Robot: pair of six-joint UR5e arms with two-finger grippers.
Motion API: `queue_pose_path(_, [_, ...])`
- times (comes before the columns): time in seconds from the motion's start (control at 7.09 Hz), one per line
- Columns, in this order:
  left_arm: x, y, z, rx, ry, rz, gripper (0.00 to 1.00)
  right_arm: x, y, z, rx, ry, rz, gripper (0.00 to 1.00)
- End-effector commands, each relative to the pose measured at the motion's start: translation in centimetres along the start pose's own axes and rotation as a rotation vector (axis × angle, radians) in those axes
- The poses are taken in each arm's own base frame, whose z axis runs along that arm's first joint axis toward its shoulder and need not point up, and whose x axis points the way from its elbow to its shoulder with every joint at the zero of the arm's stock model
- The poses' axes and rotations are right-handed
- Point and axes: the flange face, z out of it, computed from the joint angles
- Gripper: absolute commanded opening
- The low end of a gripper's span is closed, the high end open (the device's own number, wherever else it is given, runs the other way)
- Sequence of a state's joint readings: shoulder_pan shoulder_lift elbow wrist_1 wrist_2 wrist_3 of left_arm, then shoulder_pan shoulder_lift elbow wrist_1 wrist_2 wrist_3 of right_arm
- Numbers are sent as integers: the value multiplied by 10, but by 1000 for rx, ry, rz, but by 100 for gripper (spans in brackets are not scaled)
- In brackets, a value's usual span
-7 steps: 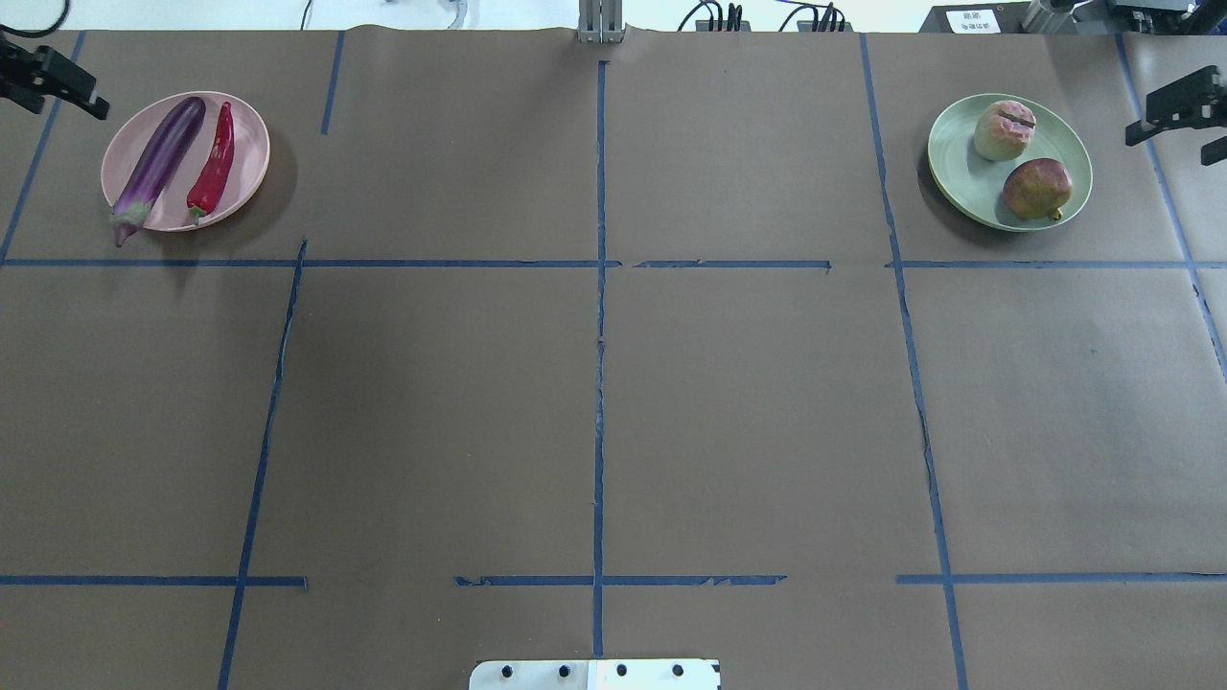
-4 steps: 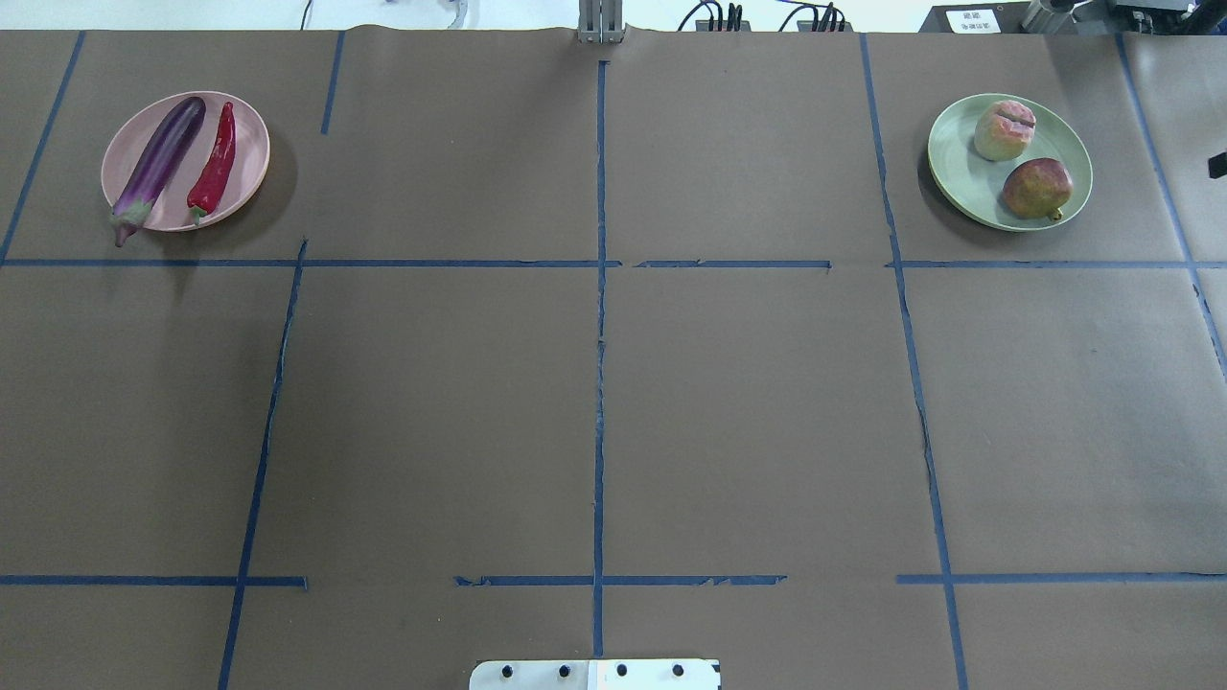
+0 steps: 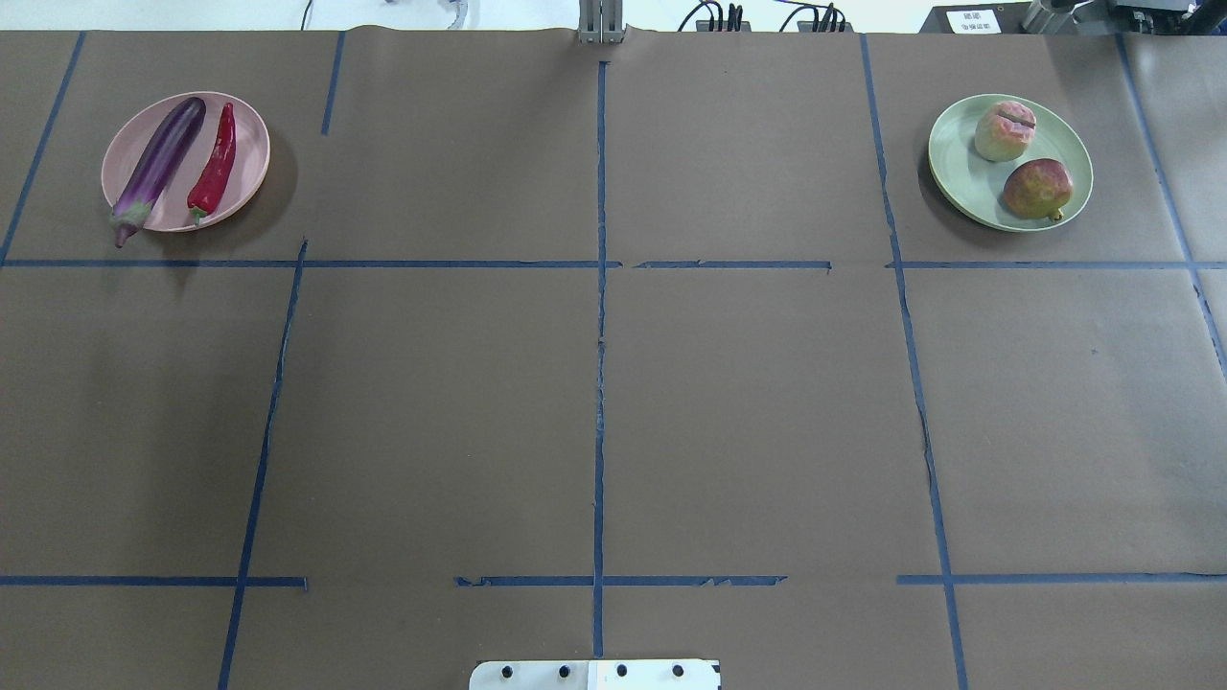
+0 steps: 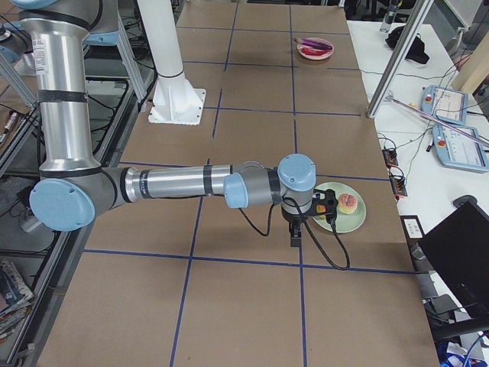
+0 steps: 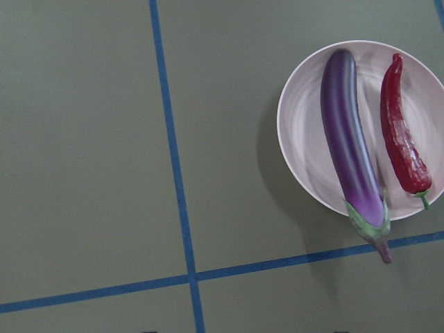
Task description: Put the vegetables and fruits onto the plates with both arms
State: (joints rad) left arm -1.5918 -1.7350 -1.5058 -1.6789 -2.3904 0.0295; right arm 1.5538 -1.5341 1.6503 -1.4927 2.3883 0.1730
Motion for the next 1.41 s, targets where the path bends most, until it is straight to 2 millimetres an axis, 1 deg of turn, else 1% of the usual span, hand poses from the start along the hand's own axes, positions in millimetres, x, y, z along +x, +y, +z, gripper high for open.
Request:
queue_pose_path(0.0, [0,11,-11,-106,1,-44,90,-17,4,13,-50,4,-15,100])
queue_pose_path(0.14, [13,18,-4,-161,7,-59,90,-23,10,7,-62,-2,-24,100])
queue_pose_path(0.28, [5,45,6,-187,14,-85,99,-24,26,10,-106,7,-60,100])
queue_pose_path(0.42, [4,93,11,-205,21,-101,100,-23,30,7,-108,8,-74,100])
queue_pose_path(0.56, [3,109,12,-215,20,-111,100,-20,31,9,-113,11,-68,100])
queue_pose_path(0.71, [-2,121,17,-231,14,-125,100,-16,31,6,-108,13,-59,100])
queue_pose_path(0.85, [2,127,13,-223,11,-118,100,-11,33,7,-110,14,-49,100])
queue_pose_path(0.99, [0,138,16,-239,22,-141,100,-3,42,9,-115,16,-37,100])
queue_pose_path(1.13, [-3,151,21,-243,24,-132,100,-2,43,10,-118,16,-34,100])
queue_pose_path(1.27, [2,150,16,-201,23,-86,100,-5,44,8,-110,13,-39,100])
